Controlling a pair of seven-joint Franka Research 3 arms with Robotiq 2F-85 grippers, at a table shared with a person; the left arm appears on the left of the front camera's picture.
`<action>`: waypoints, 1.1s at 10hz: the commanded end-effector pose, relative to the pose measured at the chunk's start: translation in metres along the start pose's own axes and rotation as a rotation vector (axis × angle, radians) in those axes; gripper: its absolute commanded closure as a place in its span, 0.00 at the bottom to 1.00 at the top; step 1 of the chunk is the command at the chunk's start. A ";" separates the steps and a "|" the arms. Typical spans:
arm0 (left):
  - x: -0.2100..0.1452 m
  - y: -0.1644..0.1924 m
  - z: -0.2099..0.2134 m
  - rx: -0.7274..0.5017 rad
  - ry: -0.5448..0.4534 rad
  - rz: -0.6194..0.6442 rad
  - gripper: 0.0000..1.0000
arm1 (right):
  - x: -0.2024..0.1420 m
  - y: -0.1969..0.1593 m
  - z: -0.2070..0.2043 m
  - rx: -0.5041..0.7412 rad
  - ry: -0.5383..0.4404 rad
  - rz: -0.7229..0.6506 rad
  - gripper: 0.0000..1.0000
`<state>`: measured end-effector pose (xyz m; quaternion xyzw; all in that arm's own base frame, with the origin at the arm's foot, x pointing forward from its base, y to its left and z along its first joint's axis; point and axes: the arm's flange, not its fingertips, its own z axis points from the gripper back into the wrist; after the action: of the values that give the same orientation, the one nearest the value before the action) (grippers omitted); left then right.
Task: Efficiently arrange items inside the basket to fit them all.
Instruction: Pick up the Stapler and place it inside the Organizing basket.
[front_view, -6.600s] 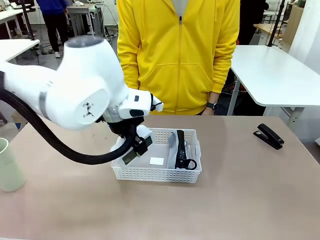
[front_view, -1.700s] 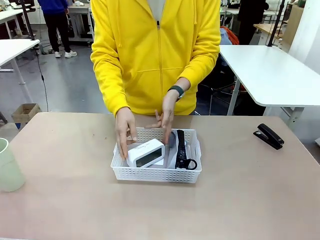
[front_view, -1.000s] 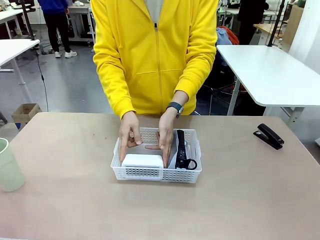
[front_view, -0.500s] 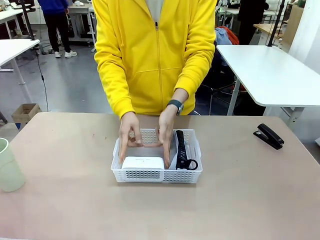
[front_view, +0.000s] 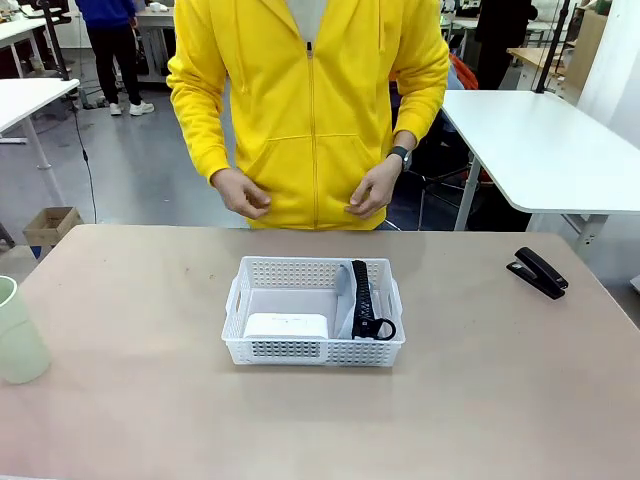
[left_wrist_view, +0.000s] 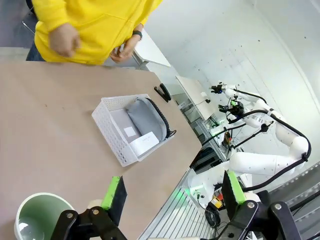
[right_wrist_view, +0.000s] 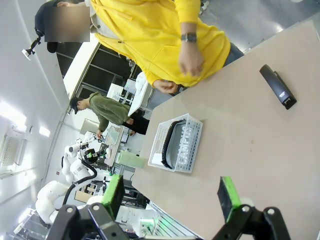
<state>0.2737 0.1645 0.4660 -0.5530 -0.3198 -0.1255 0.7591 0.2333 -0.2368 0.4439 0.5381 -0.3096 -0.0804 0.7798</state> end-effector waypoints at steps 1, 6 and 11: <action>0.002 -0.003 -0.001 -0.017 -0.017 0.000 0.00 | 0.000 0.000 0.000 0.000 0.000 0.000 0.00; 0.002 -0.003 -0.001 -0.017 -0.017 0.000 0.00 | 0.043 0.049 -0.117 -0.517 0.273 0.256 0.00; 0.002 -0.003 -0.001 -0.017 -0.017 0.000 0.00 | 0.047 0.047 -0.171 -0.838 0.420 0.396 0.00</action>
<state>0.2745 0.1642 0.4656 -0.5543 -0.3199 -0.1237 0.7584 0.3580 -0.1026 0.4680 0.1231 -0.2063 0.0725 0.9680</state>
